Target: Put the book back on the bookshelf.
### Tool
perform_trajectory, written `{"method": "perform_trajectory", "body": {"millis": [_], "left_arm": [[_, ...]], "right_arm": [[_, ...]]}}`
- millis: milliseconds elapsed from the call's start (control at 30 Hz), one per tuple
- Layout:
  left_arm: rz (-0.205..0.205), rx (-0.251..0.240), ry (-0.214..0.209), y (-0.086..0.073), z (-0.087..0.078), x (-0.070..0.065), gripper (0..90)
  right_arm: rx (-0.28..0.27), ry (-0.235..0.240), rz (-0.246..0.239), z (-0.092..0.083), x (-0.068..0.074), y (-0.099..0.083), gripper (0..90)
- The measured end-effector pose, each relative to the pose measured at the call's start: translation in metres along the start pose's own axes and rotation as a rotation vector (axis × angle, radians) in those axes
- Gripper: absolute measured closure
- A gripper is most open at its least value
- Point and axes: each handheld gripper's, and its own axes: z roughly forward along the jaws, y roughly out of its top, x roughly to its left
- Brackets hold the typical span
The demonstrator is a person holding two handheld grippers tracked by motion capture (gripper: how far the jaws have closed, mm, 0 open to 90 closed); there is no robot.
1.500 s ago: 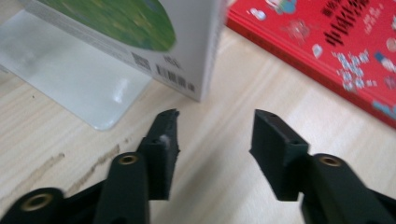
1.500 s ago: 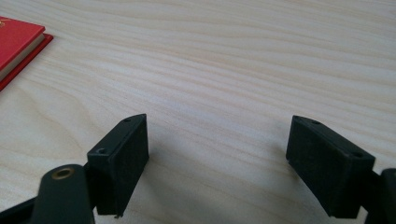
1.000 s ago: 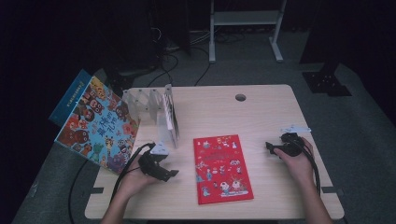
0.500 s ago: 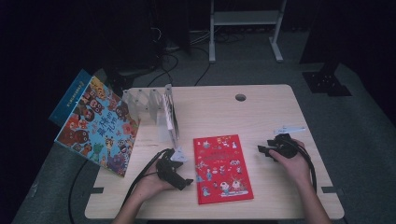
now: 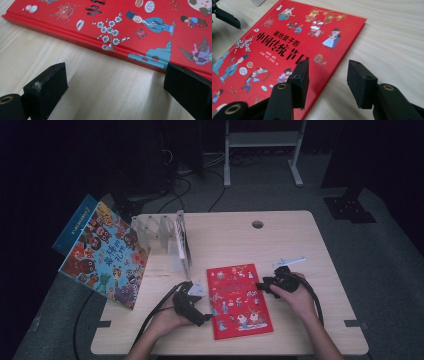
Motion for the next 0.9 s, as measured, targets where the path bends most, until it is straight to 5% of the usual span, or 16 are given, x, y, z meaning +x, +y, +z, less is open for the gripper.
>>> {"method": "perform_trajectory", "body": {"millis": [467, 700, 900], "left_arm": [[0.016, -0.051, -0.023, 0.008, 0.013, -0.008, 3.5], [0.019, -0.082, -0.021, 0.011, 0.019, -0.01, 2.2], [0.003, -0.115, -0.008, 0.006, 0.02, -0.009, 1.0]], "right_arm": [[0.017, -0.009, 0.003, 0.02, -0.004, 0.014, 52.1], [0.025, -0.032, -0.035, 0.034, -0.005, 0.032, 51.3], [0.033, -0.051, -0.057, 0.027, -0.004, 0.035, 52.1]]}}
